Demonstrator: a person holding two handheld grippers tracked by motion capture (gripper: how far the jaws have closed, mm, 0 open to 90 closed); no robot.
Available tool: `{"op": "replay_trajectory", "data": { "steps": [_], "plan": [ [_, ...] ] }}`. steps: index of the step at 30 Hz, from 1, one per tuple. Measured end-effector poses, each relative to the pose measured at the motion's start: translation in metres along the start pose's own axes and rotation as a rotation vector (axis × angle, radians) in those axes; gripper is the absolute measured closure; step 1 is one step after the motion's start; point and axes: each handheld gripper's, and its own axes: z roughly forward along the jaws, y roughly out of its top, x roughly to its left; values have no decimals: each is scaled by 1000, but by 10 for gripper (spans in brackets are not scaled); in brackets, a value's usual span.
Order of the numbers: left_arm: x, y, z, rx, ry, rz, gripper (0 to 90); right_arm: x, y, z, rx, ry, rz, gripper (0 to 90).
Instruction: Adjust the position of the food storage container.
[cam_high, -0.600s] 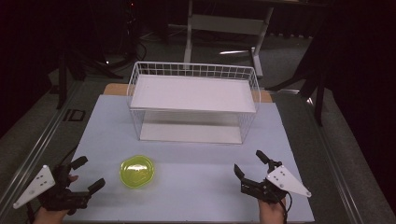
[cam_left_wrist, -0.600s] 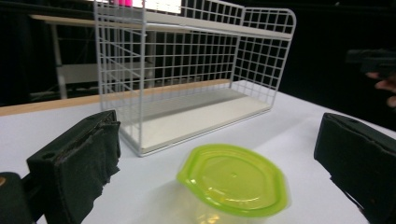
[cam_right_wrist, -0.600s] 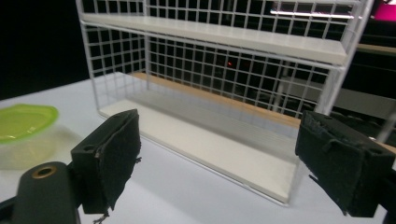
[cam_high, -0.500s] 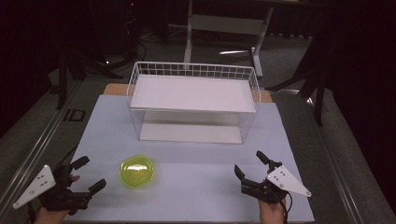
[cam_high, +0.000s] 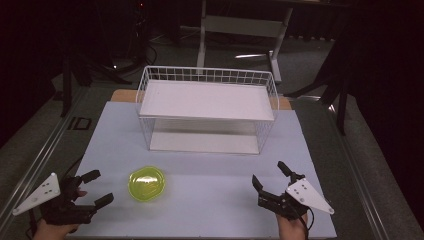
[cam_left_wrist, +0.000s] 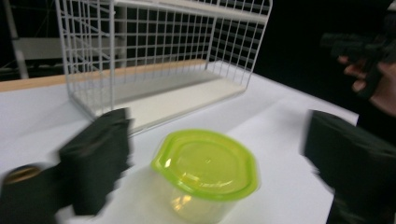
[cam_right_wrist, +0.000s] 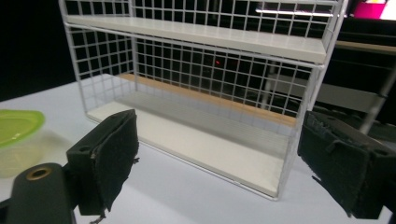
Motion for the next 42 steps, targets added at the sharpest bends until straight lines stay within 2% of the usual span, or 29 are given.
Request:
{"op": "replay_trajectory", "data": {
  "steps": [1, 4, 5, 6, 7, 9, 10, 11, 12, 13, 14, 15, 17, 18, 19, 21, 24, 26, 32, 38, 42],
  "plan": [
    [1, -1, 0, 15, 1, 7, 180, 1, 0, 0, -1, 14, 6, 116],
    [2, -6, 0, 82, -2, 33, 419, 1, 1, -1, -37, 89, 33, 109],
    [2, -8, 1, 109, 6, 46, 470, 2, 2, -2, -45, 98, 40, 109],
    [3, -9, 2, 145, 24, 58, 564, 2, 3, -2, -48, 107, 45, 109],
    [4, -11, 2, 160, 38, 72, 592, 2, 3, -2, -55, 119, 52, 109],
    [8, -15, 5, 222, 63, 72, 744, 2, 2, -1, -61, 130, 65, 110],
    [11, -17, 6, 240, 68, 77, 761, 3, 2, -1, -58, 130, 64, 110],
    [15, -20, 8, 265, 58, 77, 838, 3, 2, -1, -54, 128, 61, 110],
    [17, -22, 11, 296, 72, 80, 890, 3, 2, 0, -54, 129, 59, 110],
    [17, -22, 11, 296, 72, 80, 900, 3, 2, 0, -54, 129, 59, 110],
    [20, -26, 16, 348, 74, 82, 900, 4, 1, 0, -52, 129, 59, 110],
    [20, -29, 20, 375, 82, 98, 900, 4, 1, 0, -51, 129, 57, 110],
    [20, -32, 27, 412, 71, 113, 900, 6, 1, 1, -47, 128, 51, 110],
    [20, -32, 27, 412, 71, 113, 900, 6, 1, 1, -47, 128, 51, 110],
    [19, -35, 36, 452, 67, 130, 900, 6, 1, 1, -47, 129, 49, 110],
    [20, -36, 44, 492, 67, 141, 900, 6, 1, 2, -41, 135, 50, 110],
    [23, -39, 53, 531, 64, 128, 900, 7, 1, 2, -37, 136, 50, 110],
    [23, -40, 59, 542, 54, 113, 900, 6, 0, 2, -37, 135, 44, 110],
    [15, -40, 78, 566, 5, 133, 900, 4, -1, 2, -32, 138, 55, 110],
    [9, -39, 95, 579, -22, 112, 900, 4, -1, 2, -25, 133, 56, 110],
    [0, -37, 111, 584, -46, 121, 900, 4, -2, 3, -21, 137, 53, 110]
  ]
}}
